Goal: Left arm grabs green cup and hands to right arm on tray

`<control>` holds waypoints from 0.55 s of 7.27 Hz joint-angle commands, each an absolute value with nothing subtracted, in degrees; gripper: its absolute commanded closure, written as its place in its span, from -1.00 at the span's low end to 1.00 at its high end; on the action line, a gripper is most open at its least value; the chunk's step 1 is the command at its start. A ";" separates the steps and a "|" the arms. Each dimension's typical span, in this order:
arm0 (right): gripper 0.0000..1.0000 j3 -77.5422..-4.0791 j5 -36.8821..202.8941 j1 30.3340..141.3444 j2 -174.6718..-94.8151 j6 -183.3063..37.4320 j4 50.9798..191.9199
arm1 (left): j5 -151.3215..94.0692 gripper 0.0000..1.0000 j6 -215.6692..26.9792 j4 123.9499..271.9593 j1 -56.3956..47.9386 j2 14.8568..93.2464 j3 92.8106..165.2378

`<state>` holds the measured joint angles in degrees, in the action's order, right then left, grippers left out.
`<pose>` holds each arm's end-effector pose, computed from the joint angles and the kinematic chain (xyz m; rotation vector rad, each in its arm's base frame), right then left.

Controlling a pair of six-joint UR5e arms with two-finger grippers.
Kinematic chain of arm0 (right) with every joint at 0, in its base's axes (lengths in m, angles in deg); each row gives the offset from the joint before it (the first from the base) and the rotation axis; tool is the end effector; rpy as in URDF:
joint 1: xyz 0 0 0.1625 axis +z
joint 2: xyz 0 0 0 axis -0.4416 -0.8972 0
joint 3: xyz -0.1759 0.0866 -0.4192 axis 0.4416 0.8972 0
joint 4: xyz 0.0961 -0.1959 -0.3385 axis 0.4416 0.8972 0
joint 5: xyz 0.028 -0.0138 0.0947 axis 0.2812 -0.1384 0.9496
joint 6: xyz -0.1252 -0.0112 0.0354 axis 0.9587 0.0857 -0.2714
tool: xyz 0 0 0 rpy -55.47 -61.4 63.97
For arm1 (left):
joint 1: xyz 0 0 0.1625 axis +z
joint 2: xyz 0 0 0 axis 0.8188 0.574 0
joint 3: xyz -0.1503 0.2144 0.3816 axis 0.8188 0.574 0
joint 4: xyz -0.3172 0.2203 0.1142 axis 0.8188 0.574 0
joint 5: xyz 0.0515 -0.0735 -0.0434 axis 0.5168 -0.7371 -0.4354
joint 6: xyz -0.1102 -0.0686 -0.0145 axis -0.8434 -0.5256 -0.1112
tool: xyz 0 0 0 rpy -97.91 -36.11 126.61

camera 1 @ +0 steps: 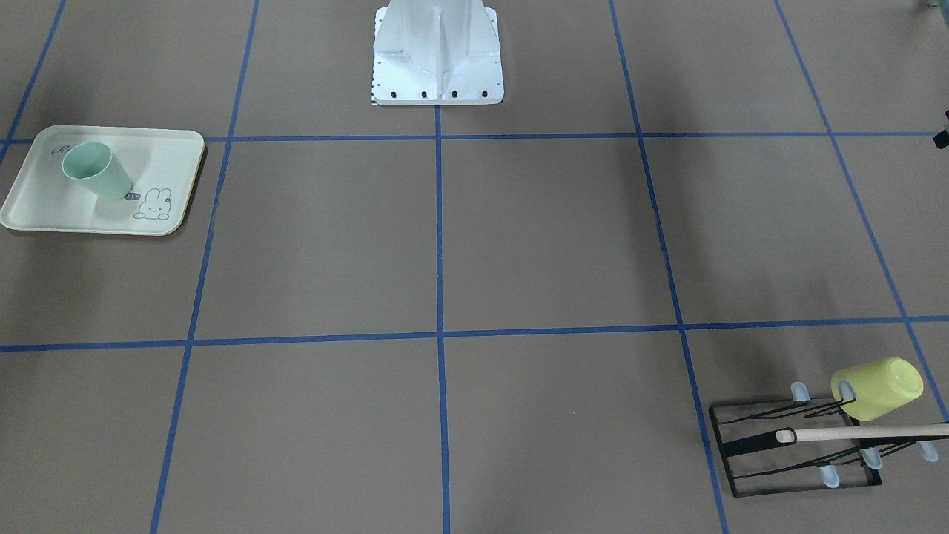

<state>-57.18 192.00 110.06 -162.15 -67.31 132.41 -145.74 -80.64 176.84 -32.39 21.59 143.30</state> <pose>-0.0008 -0.4365 0.6114 0.1285 -0.7565 -0.0135 -0.0174 -0.3879 0.6704 0.0964 0.8515 0.0824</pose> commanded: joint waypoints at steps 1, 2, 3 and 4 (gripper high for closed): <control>-1.00 -57.15 192.08 110.06 -162.49 -67.33 132.33 | -145.52 -1.00 -80.58 176.95 -32.40 21.71 143.35; -1.00 -57.06 192.34 109.97 -162.58 -67.33 132.33 | -145.78 -1.00 -80.58 177.12 -32.40 21.63 143.35; -1.00 -57.15 192.43 109.88 -162.41 -67.33 132.24 | -145.70 -1.00 -80.58 177.12 -32.31 21.63 143.26; -1.00 -56.80 192.87 109.88 -162.15 -67.51 132.24 | -145.96 -1.00 -80.67 176.52 -32.31 22.32 143.00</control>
<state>-57.05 192.46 109.93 -162.39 -67.37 132.28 -145.76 -80.60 176.96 -32.34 21.80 143.23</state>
